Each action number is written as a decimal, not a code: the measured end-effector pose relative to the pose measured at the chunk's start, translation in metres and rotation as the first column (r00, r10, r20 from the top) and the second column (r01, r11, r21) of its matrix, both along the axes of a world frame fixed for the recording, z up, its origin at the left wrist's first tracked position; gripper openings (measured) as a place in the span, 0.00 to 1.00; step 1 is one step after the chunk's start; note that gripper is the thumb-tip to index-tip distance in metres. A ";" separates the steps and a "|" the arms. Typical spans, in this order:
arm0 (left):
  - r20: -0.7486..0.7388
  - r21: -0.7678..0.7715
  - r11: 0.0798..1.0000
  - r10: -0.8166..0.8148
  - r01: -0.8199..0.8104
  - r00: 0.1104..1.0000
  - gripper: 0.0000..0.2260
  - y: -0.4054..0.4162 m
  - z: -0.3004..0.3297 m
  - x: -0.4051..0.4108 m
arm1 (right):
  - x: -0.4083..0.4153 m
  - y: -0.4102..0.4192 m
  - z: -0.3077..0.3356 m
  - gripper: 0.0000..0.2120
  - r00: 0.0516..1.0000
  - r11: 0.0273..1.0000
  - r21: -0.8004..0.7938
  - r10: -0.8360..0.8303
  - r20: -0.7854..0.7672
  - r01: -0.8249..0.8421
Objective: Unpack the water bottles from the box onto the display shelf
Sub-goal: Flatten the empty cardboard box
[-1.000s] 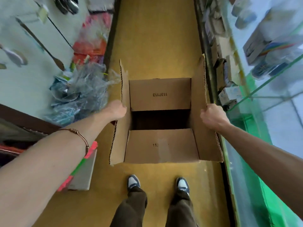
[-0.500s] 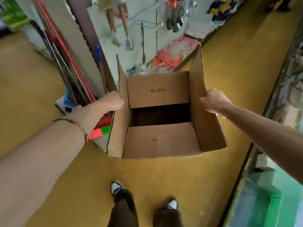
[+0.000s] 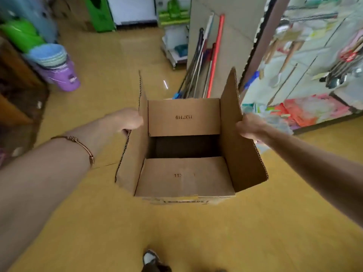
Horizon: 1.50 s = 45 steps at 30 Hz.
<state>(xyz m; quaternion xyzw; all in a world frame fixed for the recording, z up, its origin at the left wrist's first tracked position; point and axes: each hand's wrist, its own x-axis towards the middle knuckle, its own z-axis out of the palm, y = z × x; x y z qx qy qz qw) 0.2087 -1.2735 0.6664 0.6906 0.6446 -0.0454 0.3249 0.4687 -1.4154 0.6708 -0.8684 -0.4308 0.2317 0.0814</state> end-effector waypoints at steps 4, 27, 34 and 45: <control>-0.045 0.026 0.998 0.056 -0.055 0.997 0.09 0.039 0.016 -0.100 | -0.079 0.067 0.004 0.13 0.997 0.998 0.043 0.050 -0.051 -0.048; -0.068 0.078 0.679 0.734 -0.730 0.676 0.14 0.189 0.044 -0.437 | -0.409 0.451 0.012 0.14 0.716 0.779 0.138 0.619 -0.323 -0.611; -0.063 0.152 0.607 0.793 -0.780 0.606 0.12 0.282 0.051 -0.454 | -0.451 0.567 0.024 0.15 0.621 0.665 0.208 0.746 -0.241 -0.717; -0.124 0.215 0.676 0.735 -0.705 0.667 0.16 0.447 0.005 -0.548 | -0.529 0.727 -0.006 0.13 0.660 0.687 0.125 0.724 -0.198 -0.716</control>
